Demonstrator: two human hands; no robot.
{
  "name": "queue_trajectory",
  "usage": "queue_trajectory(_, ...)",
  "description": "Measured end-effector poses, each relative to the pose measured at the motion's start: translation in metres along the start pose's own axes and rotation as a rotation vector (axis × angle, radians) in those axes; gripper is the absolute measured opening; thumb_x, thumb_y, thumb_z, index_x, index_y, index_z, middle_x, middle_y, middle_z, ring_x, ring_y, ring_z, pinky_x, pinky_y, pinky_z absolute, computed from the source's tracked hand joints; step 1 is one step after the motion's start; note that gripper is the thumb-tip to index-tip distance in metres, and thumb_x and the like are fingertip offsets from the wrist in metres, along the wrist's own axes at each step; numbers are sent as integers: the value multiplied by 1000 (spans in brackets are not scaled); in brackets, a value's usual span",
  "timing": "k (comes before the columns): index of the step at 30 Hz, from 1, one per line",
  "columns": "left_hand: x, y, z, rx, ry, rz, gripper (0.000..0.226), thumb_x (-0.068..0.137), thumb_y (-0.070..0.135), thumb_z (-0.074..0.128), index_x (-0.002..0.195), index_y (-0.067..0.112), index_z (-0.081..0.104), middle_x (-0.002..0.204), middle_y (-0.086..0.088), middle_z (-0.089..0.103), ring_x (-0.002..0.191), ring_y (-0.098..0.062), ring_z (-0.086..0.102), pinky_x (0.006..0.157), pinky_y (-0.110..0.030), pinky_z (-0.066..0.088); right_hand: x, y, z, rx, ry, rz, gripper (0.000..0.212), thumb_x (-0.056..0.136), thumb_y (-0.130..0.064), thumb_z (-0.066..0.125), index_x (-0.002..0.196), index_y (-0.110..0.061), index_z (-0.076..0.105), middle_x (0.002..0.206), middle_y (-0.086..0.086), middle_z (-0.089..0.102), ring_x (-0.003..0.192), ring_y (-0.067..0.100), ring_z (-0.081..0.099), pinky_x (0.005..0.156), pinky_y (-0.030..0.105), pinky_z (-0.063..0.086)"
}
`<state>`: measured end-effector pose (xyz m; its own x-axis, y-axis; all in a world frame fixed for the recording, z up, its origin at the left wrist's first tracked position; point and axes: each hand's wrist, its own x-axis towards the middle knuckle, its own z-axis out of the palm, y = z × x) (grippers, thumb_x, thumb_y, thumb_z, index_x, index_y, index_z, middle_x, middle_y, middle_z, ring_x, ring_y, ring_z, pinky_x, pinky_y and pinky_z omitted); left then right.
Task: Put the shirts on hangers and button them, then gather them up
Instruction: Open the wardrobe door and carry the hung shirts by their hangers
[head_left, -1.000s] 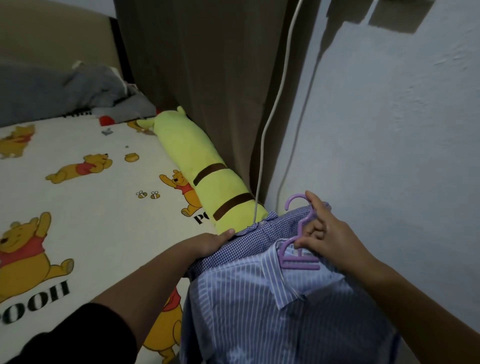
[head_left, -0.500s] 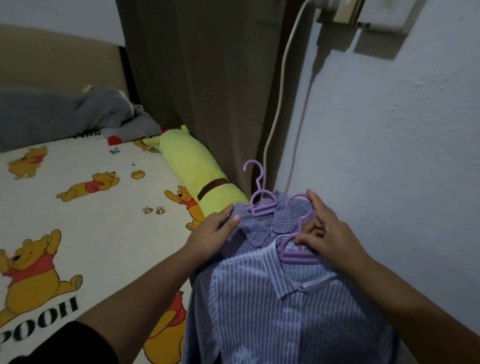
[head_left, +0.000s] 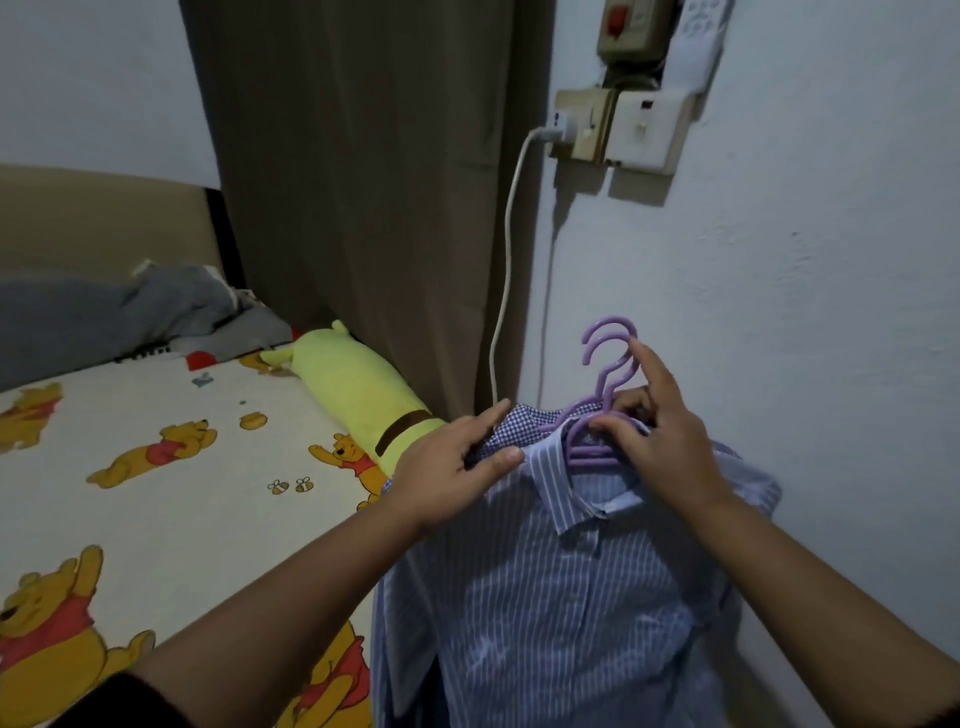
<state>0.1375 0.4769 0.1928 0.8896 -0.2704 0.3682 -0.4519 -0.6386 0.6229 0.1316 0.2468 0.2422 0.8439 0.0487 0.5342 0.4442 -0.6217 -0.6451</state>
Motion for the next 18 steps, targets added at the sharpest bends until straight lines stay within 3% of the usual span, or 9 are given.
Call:
queue_trajectory(5, 10, 38, -18, 106, 79, 195, 79, 75, 79, 30, 146, 43, 27, 99, 13, 58, 90, -7, 56, 71, -27, 46, -12, -32, -37, -9, 160, -32, 79, 84, -9, 67, 146, -30, 23, 79, -4, 61, 73, -8, 60, 61, 0, 42)
queue_trajectory(8, 25, 63, -22, 119, 133, 300, 75, 76, 76, 33, 144, 44, 33, 106, 13, 61, 98, -9, 60, 75, -27, 48, -26, -48, -64, -56, 261, -44, 76, 84, -8, 67, 145, -27, 26, 81, 0, 60, 77, -7, 60, 62, 0, 43)
queue_trajectory(12, 44, 109, -18, 0, 131, 422, 74, 71, 75, 40, 140, 49, 32, 104, 15, 63, 93, -5, 59, 78, -29, 50, -48, -58, -108, -190, 400, -93, 70, 84, -9, 66, 135, -35, 27, 86, 0, 58, 82, -10, 60, 66, -1, 43)
queue_trajectory(18, 54, 192, 5, -139, 116, 608, 68, 76, 67, 59, 136, 55, 28, 91, 21, 55, 85, -3, 54, 73, -22, 44, -93, -81, -191, -369, 537, -138, 64, 84, -12, 67, 129, -41, 32, 91, -3, 58, 82, 6, 63, 72, 4, 48)
